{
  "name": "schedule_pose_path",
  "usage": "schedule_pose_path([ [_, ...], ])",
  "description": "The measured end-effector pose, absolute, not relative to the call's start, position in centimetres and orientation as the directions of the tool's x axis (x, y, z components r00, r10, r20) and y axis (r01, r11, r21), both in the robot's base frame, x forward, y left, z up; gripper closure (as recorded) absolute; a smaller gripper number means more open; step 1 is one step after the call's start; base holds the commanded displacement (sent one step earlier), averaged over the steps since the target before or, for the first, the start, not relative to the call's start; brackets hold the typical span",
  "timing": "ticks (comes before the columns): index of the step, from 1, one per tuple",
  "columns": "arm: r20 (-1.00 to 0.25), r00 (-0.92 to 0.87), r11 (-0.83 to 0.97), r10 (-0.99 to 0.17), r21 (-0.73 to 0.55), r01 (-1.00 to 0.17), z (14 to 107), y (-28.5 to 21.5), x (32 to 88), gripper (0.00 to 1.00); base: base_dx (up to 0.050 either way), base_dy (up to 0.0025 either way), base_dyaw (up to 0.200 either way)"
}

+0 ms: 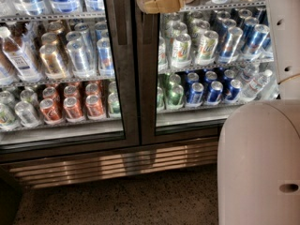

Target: Open right fridge door

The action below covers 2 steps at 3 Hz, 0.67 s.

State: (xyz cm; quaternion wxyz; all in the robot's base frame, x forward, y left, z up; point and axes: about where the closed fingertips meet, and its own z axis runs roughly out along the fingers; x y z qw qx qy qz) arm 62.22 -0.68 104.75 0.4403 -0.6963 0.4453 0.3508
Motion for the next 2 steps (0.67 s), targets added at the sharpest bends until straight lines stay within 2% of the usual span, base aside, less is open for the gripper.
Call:
schedule_pose_path([
  [2,-0.869,0.361,-0.176,-0.339,-0.319,-0.931,105.42,-1.2,62.95,1.0,0.0,0.0,0.0],
])
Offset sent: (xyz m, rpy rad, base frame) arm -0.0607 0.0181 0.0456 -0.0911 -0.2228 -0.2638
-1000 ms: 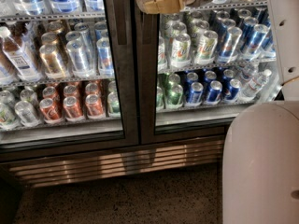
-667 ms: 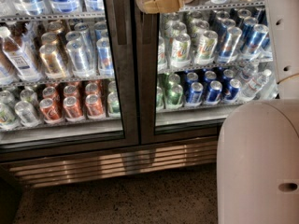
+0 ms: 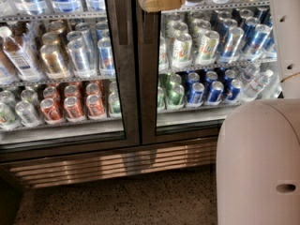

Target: Open right fridge door

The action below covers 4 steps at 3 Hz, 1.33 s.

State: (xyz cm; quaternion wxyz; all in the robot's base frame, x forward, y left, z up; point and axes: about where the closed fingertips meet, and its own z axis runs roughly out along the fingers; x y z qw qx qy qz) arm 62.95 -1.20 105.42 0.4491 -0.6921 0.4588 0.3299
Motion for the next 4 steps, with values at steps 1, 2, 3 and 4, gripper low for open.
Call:
schedule_pose_path([
  [1,-0.858,0.383,-0.163,-0.343,-0.347,-0.924,105.73,-1.12,63.16,1.0,0.0,0.0,0.0],
  [2,-0.858,0.383,-0.163,-0.343,-0.347,-0.924,105.67,-1.1,63.19,1.0,0.0,0.0,0.0],
  [3,-0.852,0.385,-0.157,-0.354,-0.352,-0.923,105.72,-0.77,63.17,1.0,0.0,0.0,0.0],
  [4,-0.852,0.385,-0.157,-0.354,-0.352,-0.923,105.72,-0.77,63.17,1.0,-0.049,-0.00001,0.0],
])
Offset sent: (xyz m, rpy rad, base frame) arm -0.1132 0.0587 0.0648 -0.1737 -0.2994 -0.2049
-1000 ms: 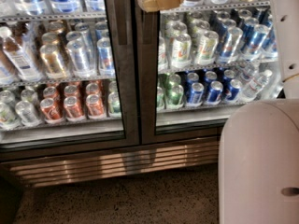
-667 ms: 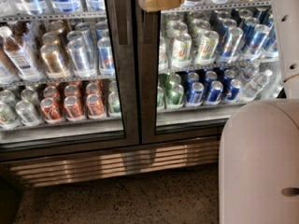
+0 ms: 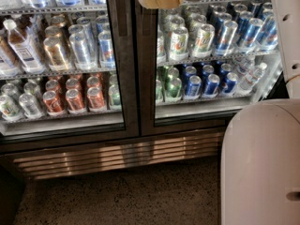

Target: Open right fridge door

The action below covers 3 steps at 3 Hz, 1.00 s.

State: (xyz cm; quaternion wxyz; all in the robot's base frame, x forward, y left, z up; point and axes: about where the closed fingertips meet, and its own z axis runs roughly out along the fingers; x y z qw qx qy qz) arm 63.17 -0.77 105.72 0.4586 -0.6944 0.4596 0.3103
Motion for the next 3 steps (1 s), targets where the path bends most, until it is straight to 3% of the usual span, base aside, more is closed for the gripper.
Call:
schedule_pose_path([
  [1,-0.852,0.385,-0.157,-0.354,-0.352,-0.923,105.72,-0.77,63.17,0.81,0.0,0.0,0.0],
  [2,-0.852,0.385,-0.157,-0.354,-0.352,-0.923,105.72,-0.77,63.17,0.84,0.0,0.0,0.0],
  [3,-0.852,0.385,-0.157,-0.354,-0.352,-0.923,105.73,-0.76,63.17,1.0,0.0,0.0,0.0],
])
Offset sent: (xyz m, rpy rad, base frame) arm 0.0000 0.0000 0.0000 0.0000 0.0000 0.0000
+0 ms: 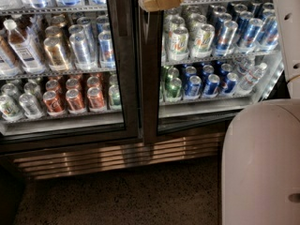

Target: Open right fridge door

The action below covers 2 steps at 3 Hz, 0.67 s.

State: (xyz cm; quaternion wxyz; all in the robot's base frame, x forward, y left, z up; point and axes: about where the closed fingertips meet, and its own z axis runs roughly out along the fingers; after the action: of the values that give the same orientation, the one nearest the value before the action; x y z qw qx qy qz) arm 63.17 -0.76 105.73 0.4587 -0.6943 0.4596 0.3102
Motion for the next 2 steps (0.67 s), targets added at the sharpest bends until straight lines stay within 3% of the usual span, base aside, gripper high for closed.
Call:
schedule_pose_path([
  [1,-0.848,0.39,-0.155,-0.358,-0.358,-0.921,106.2,-0.4,62.74,1.0,0.0,0.0,0.0],
  [2,-0.848,0.391,-0.154,-0.359,-0.359,-0.921,106.22,-0.67,62.77,1.0,-0.045,-0.002,0.086],
])
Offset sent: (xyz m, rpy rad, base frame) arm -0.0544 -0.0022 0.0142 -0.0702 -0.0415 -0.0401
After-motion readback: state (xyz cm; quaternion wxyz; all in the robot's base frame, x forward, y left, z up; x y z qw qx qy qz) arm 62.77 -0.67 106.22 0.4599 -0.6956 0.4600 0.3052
